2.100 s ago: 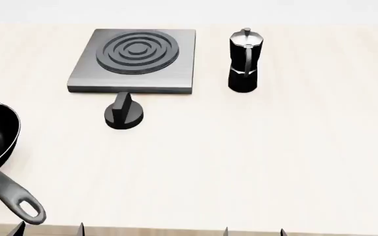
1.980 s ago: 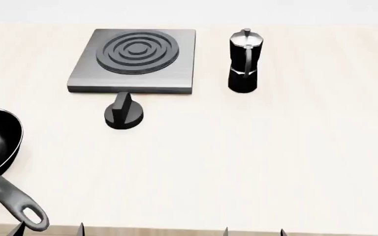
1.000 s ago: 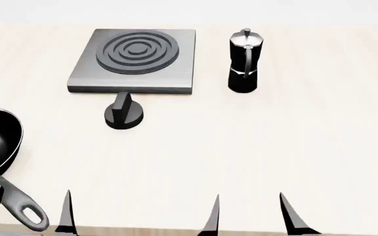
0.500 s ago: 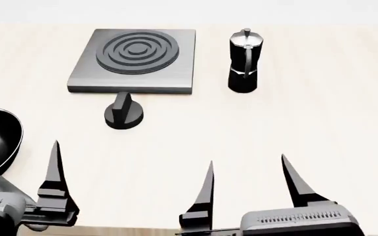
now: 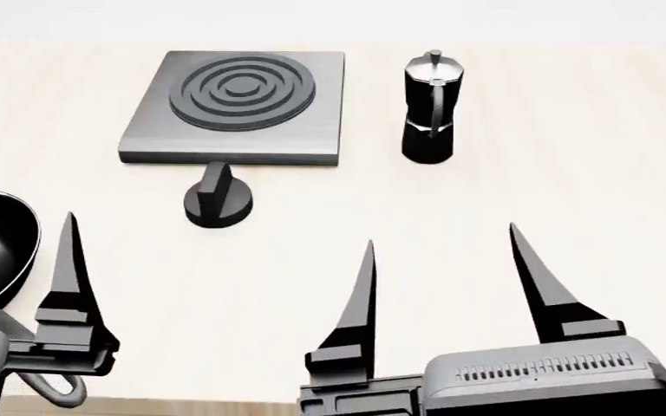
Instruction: Turn on the stove.
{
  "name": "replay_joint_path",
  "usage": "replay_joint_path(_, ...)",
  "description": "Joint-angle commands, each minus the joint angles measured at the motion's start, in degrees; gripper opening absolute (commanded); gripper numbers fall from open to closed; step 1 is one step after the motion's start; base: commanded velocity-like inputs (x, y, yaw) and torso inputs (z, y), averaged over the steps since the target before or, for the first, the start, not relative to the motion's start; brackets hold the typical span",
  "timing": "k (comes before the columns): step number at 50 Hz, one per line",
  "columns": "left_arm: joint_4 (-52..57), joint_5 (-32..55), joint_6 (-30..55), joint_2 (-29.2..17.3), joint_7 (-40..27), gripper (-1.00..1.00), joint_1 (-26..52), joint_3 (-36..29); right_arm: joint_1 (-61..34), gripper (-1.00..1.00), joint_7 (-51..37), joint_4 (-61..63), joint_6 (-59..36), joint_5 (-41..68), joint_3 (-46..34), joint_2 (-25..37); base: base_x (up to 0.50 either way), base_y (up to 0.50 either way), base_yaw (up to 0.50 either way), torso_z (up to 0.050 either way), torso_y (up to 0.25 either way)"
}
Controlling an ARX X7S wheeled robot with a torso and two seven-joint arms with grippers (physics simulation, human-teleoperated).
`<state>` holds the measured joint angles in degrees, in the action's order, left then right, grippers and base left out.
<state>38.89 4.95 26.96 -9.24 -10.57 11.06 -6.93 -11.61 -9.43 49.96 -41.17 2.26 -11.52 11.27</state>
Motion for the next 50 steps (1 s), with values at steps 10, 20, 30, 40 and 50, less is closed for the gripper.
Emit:
replay_joint_path(10, -0.51, 0.20, -0.68, -0.88, -0.88, 1.00, 0.03, -1.11, -1.20, 1.00, -2.12, 2.65, -1.68, -2.25, -1.83, 1.43, 0.00, 0.03, 0.00, 0.000, 0.000)
replay_joint_path(20, -0.44, 0.52, -0.71, -1.39, -1.18, 1.00, 0.01, -1.27, -0.86, 1.00, -2.32, 2.47, -0.99, -1.63, -1.46, 1.52, 0.00, 0.23, 0.00, 0.000, 0.000)
replay_joint_path(30, -0.30, 0.22, -0.53, -1.74, -2.01, 1.00, 0.00, -1.56, -0.99, 1.00, -2.60, 2.79, -1.51, -1.33, -1.69, 1.69, 0.00, 0.24, 0.00, 0.000, 0.000)
replay_joint_path(40, -0.31, 0.46, -0.63, -2.04, -2.49, 1.00, 0.07, -1.63, -1.08, 1.00, -2.85, 2.76, -1.41, -1.04, -1.89, 1.93, 0.00, 0.24, 0.00, 0.000, 0.000)
replay_joint_path(50, -0.13, 0.88, -0.62, -2.39, -2.91, 1.00, 0.02, -1.44, -1.20, 1.00, -3.24, 3.05, -1.76, -0.87, -2.10, 2.04, 0.00, 0.23, 0.00, 0.000, 0.000)
